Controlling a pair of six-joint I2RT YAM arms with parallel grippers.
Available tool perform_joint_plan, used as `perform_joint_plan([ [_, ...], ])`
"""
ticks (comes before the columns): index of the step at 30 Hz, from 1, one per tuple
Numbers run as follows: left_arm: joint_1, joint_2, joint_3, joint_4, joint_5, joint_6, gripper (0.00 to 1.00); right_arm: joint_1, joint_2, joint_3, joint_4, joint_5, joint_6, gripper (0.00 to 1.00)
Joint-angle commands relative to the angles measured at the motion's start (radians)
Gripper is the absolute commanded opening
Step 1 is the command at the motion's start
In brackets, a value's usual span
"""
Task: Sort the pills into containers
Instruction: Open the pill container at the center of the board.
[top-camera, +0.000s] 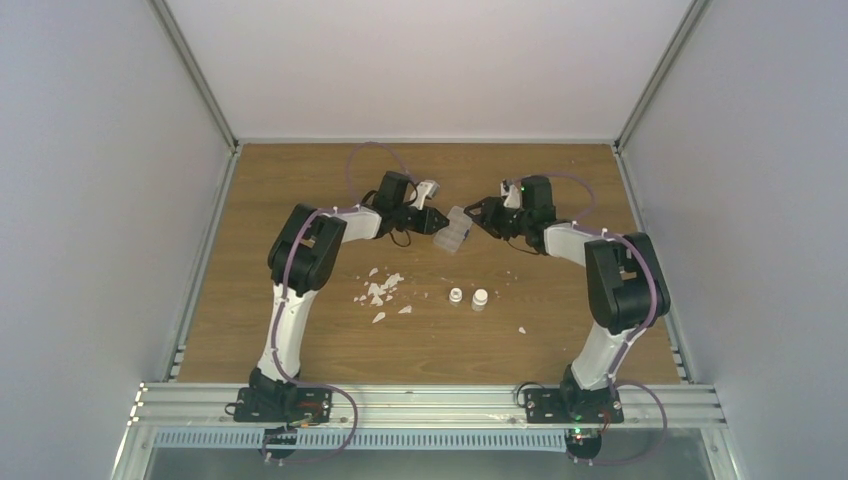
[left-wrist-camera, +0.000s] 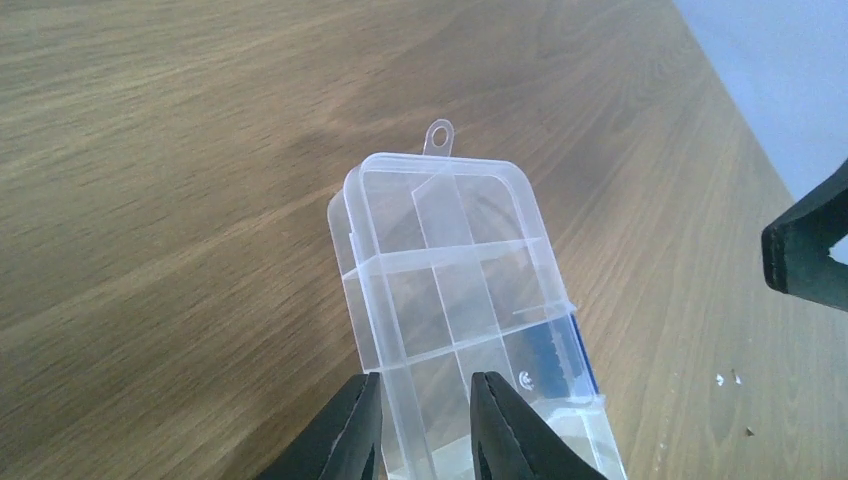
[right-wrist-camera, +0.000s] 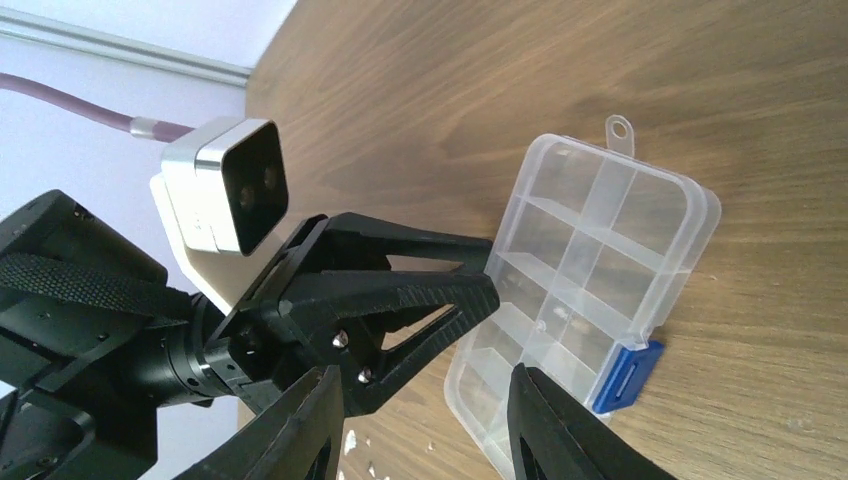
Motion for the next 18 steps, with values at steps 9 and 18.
perform_joint_plan([
  [9, -0.020, -0.086, -0.012, -0.044, -0.180, 0.138, 0.78, -0.016, -0.003, 0.011, -0.183, 0.127, -0.113, 1.00],
  [18, -0.061, -0.173, -0.016, -0.102, -0.344, 0.243, 0.99, -0.015, 0.058, 0.002, -0.178, 0.095, -0.111, 1.00],
])
